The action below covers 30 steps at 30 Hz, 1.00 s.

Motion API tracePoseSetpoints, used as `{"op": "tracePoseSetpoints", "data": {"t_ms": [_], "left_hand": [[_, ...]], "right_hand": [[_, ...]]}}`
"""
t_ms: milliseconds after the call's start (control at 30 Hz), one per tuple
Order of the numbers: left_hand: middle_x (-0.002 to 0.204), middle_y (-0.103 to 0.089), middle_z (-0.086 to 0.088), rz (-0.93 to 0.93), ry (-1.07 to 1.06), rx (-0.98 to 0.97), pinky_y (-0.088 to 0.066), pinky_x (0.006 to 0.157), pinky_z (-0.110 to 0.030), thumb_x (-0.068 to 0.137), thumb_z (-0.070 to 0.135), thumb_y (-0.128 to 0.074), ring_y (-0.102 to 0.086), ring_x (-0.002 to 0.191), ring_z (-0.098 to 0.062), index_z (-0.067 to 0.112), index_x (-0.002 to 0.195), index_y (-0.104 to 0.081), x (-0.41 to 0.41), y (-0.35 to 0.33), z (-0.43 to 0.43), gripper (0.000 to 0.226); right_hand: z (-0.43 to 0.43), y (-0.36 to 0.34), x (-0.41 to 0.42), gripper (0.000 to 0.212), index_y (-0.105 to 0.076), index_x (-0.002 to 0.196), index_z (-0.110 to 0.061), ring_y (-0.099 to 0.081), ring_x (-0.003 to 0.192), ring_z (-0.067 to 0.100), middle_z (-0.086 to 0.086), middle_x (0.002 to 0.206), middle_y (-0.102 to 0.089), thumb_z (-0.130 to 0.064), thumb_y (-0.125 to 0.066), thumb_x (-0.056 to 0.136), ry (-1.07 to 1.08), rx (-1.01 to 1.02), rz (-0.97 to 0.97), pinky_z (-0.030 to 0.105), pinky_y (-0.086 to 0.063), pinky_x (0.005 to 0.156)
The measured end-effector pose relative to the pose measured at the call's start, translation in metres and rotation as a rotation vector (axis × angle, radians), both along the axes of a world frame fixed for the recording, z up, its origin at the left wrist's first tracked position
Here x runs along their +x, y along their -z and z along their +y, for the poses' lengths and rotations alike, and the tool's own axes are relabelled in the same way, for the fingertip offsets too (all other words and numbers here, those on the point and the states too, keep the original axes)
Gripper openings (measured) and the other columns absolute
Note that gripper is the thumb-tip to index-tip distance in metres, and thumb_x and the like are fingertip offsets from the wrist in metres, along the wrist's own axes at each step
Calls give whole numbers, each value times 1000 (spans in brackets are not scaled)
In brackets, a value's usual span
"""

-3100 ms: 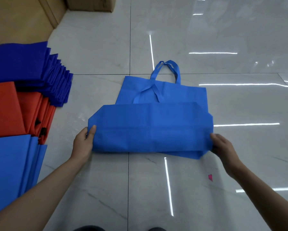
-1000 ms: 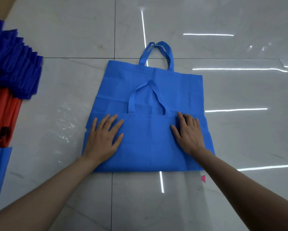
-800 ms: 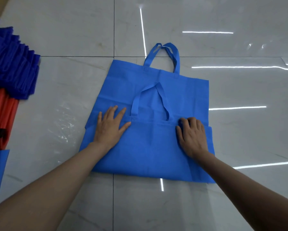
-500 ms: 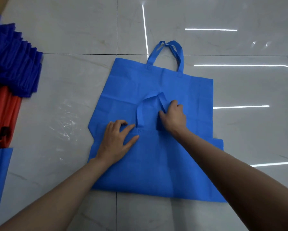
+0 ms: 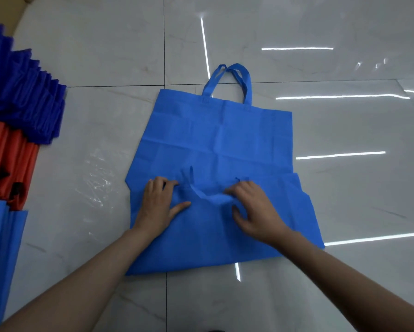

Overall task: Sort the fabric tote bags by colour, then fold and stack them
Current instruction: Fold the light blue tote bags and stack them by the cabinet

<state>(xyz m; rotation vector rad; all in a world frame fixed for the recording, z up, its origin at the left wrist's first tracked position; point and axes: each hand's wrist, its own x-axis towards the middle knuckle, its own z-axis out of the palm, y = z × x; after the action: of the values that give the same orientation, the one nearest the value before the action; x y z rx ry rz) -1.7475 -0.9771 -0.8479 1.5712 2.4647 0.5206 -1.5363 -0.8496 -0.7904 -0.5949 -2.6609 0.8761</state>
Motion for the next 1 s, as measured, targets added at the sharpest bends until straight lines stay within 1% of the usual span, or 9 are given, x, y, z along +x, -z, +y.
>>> {"op": "tracePoseSetpoints", "data": {"t_ms": [100,200,267,333,467,567,767,933,1000], "left_hand": [[97,-51,-18,-88,-70,11,-38,80,-37,77,26,-75,-49,88,-35,2,103,-63,0,-3,4,37],[107,-54,-19,-254,-209,42,-34,91,-38,92,13,-55,-48,102,-38,2,103,-65,0,-11,13,19],[105,-58,-12,-357,-304,-6,-32,93,-37,95,37,-47,-49,103,-32,6,93,-63,4,-22,20,35],[92,-55,2,-279,-218,-94,-30,95,-35,73,74,-45,-46,92,-20,14,88,-54,11,-33,25,63],[92,-39,4,-87,-33,-160,-23,99,-33,64,63,-71,-37,91,-18,10,102,-45,23,-40,18,70],[85,-37,2,-24,51,67,-27,86,-30,61,50,-81,-28,81,-13,9,93,-44,21,-32,9,64],[78,-42,-1,17,83,215,-22,76,-23,59,51,-80,-26,74,-8,20,87,-31,14,-34,0,64],[78,-46,-4,54,85,215,-25,77,-25,67,65,-59,-30,74,-13,18,88,-34,9,-42,0,57],[78,-47,-4,55,68,185,-25,77,-25,63,60,-67,-33,75,-12,15,88,-38,9,-41,-2,58]], "right_hand": [[-19,20,33,55,-59,118,-9,-49,112,23,9,121,-57,-10,-37,67,-157,19,-177,30,-38,98],[-26,27,60,61,-57,128,-13,-41,128,21,7,137,-50,-11,-36,70,-202,31,-266,34,-40,104],[-24,27,68,63,-54,132,-15,-36,134,19,5,144,-44,-14,-37,71,-212,13,-289,35,-39,103],[-24,27,70,64,-52,135,-17,-34,137,18,3,148,-40,-18,-35,73,-224,-14,-301,34,-37,106],[-25,16,59,60,-61,124,-15,-51,120,11,-2,131,-58,-26,-30,75,21,-202,-153,31,-44,99],[-3,1,23,43,-66,105,-9,-60,93,23,2,102,-66,-24,-33,83,290,22,7,35,-44,80],[45,-19,-28,51,-66,94,-13,-47,105,26,4,102,-58,-54,-37,95,513,224,-457,33,-25,95],[50,-31,-34,56,-35,128,-14,-53,100,28,3,105,-50,-50,-52,90,415,-324,-548,38,-41,83],[52,-31,-34,51,-42,123,-15,-52,102,24,1,109,-48,-48,-59,87,393,-504,-565,36,-42,85]]}}
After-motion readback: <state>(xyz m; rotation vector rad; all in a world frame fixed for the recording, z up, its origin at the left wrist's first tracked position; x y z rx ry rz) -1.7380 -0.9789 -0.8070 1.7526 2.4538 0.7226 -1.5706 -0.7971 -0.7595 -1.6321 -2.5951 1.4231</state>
